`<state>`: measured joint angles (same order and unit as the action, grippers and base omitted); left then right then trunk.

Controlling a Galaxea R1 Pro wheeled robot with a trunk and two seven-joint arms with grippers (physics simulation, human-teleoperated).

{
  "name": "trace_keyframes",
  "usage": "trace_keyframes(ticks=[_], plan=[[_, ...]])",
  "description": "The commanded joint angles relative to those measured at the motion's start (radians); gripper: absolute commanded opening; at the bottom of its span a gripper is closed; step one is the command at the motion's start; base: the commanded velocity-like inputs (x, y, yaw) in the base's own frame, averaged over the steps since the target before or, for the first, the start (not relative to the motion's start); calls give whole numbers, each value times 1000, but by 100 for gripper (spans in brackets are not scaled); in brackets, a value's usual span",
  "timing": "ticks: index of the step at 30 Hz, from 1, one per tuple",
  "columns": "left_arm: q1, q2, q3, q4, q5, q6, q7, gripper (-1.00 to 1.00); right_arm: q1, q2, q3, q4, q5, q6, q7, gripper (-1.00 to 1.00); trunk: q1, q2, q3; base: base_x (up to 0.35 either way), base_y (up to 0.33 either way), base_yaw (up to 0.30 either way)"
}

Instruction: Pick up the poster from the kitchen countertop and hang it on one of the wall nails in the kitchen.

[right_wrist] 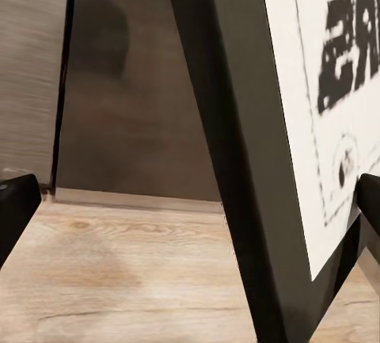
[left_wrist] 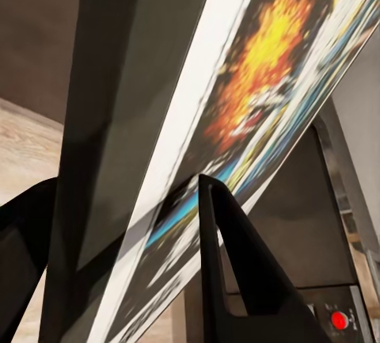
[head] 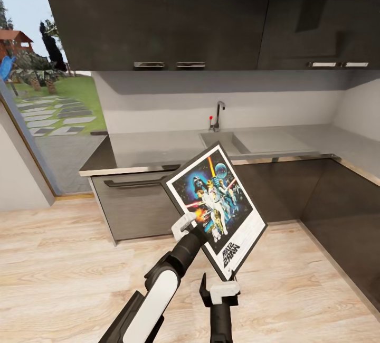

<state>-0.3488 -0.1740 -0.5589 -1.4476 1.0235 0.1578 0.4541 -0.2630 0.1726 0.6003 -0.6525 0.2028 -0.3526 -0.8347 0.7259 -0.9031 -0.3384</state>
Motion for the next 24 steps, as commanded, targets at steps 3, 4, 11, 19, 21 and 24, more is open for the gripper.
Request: trace_keyframes(ticks=[3, 4, 11, 19, 21, 24], plan=[[-1, 0, -2, -3, -30, -10, 6, -100, -1, 1, 4, 2, 4, 4, -7, 100, 0, -1, -1, 0, 0, 0], [-1, 0, -2, -3, -42, -16, 7, -100, -1, 1, 4, 2, 4, 4, -11, 100, 0, -1, -1, 0, 0, 0], [-1, 0, -6, -3, -96, -42, 11, -100, -1, 1, 4, 2, 4, 30, -56, 100, 0, -1, -1, 0, 0, 0], [-1, 0, -10, -4, -106, -48, 12, -100, -1, 1, 4, 2, 3, 74, -64, 100, 0, -1, -1, 0, 0, 0], [-1, 0, -12, -4, -107, -48, 12, -100, -1, 1, 4, 2, 3, 77, -65, 100, 0, -1, -1, 0, 0, 0], [-1, 0, -13, -3, -107, -49, 12, -100, -1, 1, 4, 2, 3, 80, -66, 100, 0, -1, -1, 0, 0, 0]])
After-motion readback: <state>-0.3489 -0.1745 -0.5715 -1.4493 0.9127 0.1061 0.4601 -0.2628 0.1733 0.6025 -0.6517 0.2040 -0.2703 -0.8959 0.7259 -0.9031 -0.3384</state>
